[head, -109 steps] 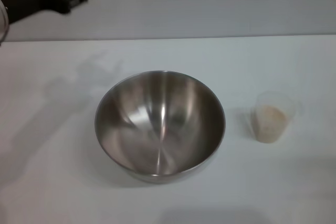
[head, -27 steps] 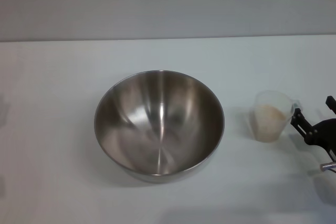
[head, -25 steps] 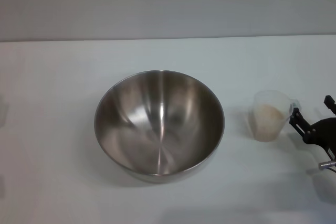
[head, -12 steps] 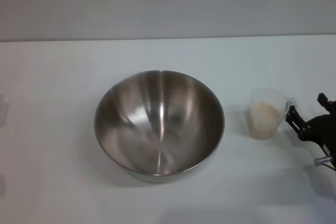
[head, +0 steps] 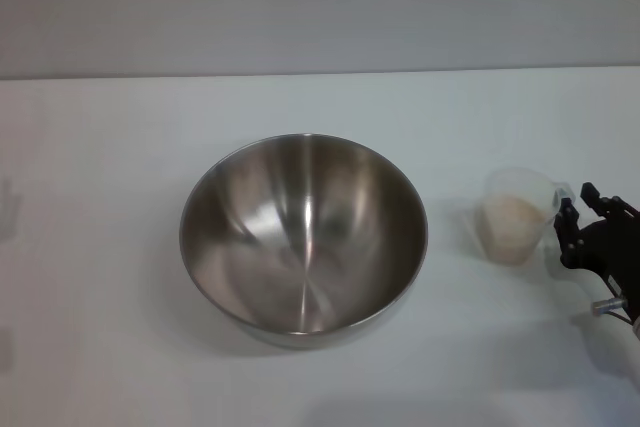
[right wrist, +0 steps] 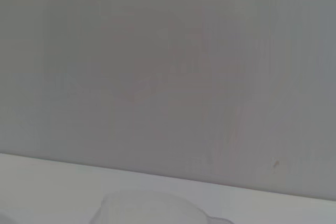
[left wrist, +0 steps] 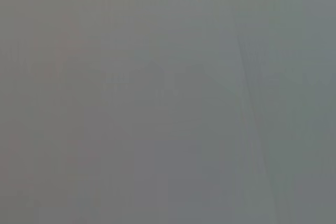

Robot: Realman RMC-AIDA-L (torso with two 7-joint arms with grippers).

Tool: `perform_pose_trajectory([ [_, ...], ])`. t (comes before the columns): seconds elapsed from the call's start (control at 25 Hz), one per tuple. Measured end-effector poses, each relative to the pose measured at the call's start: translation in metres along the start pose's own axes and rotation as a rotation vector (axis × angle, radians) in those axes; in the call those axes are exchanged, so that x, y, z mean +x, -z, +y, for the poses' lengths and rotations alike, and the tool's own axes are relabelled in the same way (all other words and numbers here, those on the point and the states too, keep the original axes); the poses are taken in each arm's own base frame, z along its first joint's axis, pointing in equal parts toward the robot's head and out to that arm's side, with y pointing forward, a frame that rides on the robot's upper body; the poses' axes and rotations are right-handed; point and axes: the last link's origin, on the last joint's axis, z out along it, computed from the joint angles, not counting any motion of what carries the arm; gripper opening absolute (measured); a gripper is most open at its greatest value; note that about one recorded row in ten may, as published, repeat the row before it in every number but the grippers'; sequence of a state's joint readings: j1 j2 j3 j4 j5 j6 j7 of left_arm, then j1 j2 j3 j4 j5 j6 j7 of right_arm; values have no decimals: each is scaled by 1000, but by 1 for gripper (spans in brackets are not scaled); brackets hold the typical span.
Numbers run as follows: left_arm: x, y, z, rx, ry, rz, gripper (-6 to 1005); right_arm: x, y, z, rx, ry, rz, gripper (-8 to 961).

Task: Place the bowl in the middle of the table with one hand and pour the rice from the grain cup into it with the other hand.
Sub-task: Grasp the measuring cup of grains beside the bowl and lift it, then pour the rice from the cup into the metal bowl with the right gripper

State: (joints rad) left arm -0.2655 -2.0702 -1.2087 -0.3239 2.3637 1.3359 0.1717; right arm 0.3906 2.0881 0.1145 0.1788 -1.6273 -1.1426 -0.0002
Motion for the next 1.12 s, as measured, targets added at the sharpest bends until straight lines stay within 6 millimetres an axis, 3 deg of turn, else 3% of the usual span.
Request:
perform_pose_trajectory([
  [0.24,-2,0,1,-6,-1,-12,834,-1,-1,0,-1,2,-3,290],
  [0.4,-2,1,1,-6,-2,-14,834,-3,0,0,0,1,-17,61],
  [0.72,-3,3,1,-8,0,-18,834,-12,10,-2,13,-3,-112,5],
  [0.96,-4,6,0,-5,9,-25,833,-39,23,-3,9,6,-322,5],
  [1.12,-5,9,-2,-3,8,-31,833,-58,18,3,-27,54,-429,5],
])
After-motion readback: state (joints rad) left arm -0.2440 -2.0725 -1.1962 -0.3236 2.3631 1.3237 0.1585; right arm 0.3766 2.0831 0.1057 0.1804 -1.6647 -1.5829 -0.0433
